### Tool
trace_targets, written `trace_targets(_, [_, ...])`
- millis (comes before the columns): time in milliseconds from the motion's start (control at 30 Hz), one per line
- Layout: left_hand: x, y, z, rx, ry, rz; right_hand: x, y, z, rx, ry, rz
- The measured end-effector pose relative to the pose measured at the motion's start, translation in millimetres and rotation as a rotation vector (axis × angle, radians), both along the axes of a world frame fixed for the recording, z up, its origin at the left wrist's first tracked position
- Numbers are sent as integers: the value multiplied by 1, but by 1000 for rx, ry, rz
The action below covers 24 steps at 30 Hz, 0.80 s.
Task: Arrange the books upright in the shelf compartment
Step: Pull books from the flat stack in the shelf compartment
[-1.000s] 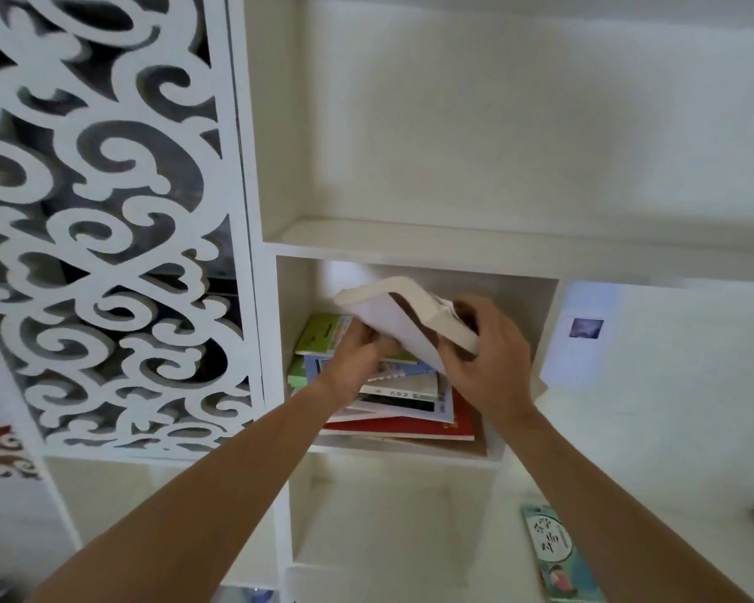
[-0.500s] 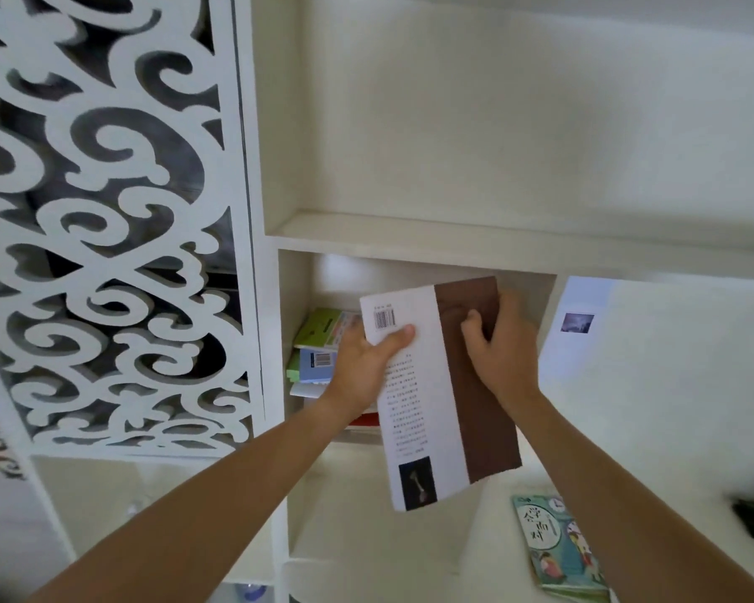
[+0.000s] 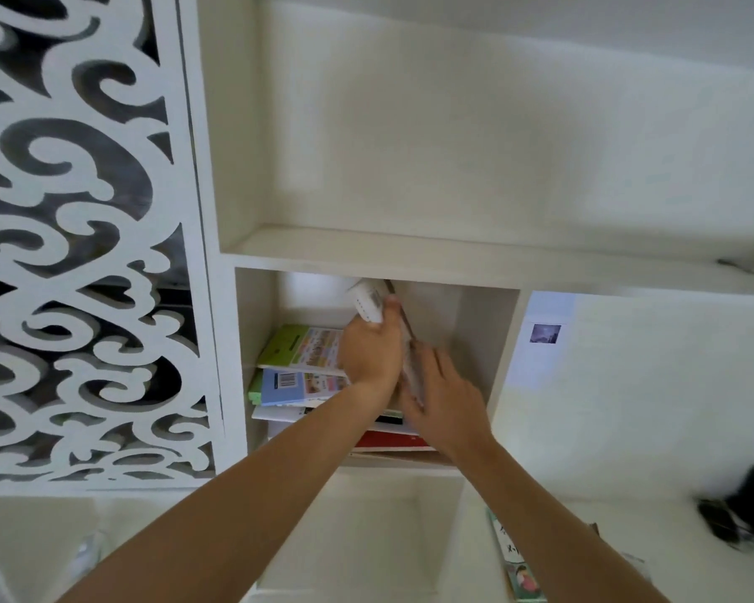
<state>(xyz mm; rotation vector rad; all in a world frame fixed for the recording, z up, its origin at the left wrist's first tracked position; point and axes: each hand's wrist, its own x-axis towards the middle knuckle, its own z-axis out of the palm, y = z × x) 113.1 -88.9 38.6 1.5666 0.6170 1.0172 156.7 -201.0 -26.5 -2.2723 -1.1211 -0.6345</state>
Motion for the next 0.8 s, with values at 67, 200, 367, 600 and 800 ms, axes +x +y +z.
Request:
trace_targets(67, [12,-2,-3,33,98,-92,7,-5,-14,-135,41,-94])
trace_targets(200, [27,-9,-22,98,225,-475,7,-6,-35,-122,272,-374])
trace_targets(367, [37,-22,-36,449,355,-752,14,-16,-28,-99,372,-640])
trace_targets(600, [50,-35,-44,522,391,-760,24,-16,-27,112,591,-586])
trace_targets(800, [55,-20,-50,551,333,-677,28,-9,-33,30,504,-587])
